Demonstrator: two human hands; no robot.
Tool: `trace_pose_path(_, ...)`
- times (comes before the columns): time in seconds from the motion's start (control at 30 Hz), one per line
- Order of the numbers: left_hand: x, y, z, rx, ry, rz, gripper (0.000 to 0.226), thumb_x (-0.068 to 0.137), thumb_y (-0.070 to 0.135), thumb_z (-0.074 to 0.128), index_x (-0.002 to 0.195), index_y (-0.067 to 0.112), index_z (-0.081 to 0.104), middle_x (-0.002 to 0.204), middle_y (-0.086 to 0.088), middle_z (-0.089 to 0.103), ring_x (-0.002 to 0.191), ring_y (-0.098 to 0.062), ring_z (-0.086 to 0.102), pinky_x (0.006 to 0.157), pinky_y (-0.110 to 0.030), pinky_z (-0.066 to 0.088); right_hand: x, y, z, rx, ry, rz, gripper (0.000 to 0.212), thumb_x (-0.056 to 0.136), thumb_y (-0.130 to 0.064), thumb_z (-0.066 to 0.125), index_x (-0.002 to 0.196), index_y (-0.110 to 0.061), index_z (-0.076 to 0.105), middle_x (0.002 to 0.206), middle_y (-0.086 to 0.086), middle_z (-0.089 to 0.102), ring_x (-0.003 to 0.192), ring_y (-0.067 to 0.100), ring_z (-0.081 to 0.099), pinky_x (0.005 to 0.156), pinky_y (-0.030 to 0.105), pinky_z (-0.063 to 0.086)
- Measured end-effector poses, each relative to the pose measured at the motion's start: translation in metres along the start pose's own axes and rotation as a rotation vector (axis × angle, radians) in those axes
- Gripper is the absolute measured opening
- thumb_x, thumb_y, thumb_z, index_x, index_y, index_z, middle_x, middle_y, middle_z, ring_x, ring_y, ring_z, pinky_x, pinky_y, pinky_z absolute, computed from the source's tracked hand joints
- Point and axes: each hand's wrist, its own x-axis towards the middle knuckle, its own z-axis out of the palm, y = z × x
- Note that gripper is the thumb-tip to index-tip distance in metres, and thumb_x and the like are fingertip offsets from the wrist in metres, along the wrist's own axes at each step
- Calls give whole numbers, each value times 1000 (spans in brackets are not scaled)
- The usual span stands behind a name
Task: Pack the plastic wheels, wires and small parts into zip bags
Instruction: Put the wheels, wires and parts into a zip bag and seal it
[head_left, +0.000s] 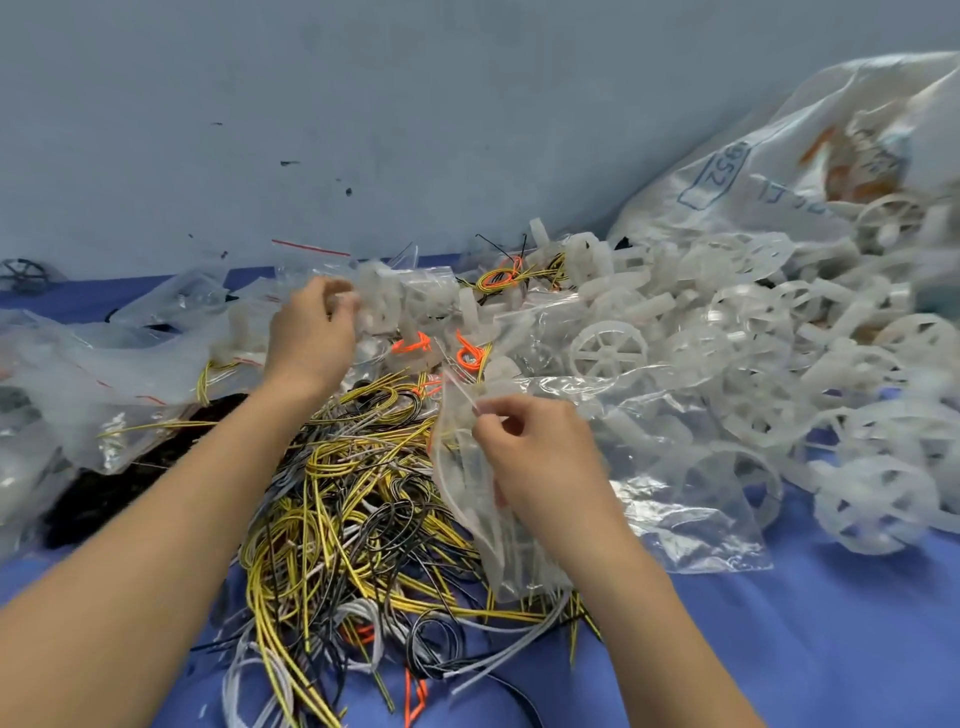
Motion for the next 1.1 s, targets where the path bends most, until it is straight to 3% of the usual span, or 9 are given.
trace_pose_path(0.1,-64,32,-24,-701,-80,-193,27,101,33,50,99,11,66,80,4,68,71,-9,66,62,-23,55,-5,-8,3,34,28,-11,25,92,-25,53,107,-24,74,58,-10,62,56,13,63,58,33,54)
trace_pose_path(0.17,-100,48,-30,-889,-217,-262,26,99,30,53,90,10,67,74,0,65,63,-9,63,54,-21,53,-6,-12,3,31,61,-17,23,92,-25,54,102,-25,75,56,-10,60,58,13,64,59,32,54)
trace_pose_path(0.37,-152,48,-46,-582,-319,-141,19,100,21,51,99,24,70,77,-2,69,58,-15,62,48,-27,51,-25,-15,4,75,149,-14,21,93,-21,56,89,-24,76,64,-5,68,59,18,64,64,42,56)
trace_pose_path(0.5,-157,26,-55,-206,-434,4,21,99,26,50,109,35,66,77,6,69,63,-13,64,61,-35,52,-33,-17,1,99,178,-27,22,93,-25,58,78,-33,72,55,-10,64,53,11,64,66,41,57)
trace_pose_path(0.6,-160,25,-54,41,-393,173,25,97,37,50,118,36,64,95,25,69,86,3,64,76,-20,49,-36,-21,3,82,175,-33,17,94,-29,60,97,-26,76,71,-7,70,70,15,68,75,41,56)
trace_pose_path(0.77,-161,33,-47,385,-286,264,37,99,45,41,133,33,52,127,12,61,116,-12,57,94,-37,48,-42,-30,4,12,200,-92,20,95,-29,58,102,-26,76,90,-6,71,78,15,67,79,38,54)
trace_pose_path(0.93,-155,36,-41,208,-344,218,32,97,43,48,122,31,63,111,13,69,102,-5,62,81,-24,46,-53,-39,9,-176,258,-239,24,96,-29,57,113,-27,73,100,-5,66,81,16,62,77,36,50)
trace_pose_path(1.0,-154,38,-37,104,-439,168,19,96,40,48,100,36,66,84,20,67,77,8,58,63,-10,37,-56,-42,10,-231,270,-267,25,96,-27,57,115,-26,72,98,-2,65,80,19,62,73,37,50)
trace_pose_path(1.1,-151,39,-31,20,-482,166,28,95,29,49,69,31,58,59,19,58,54,4,49,50,-13,34,-59,-46,12,-299,237,-282,22,96,-27,56,110,-25,72,93,-1,63,81,23,60,71,38,49)
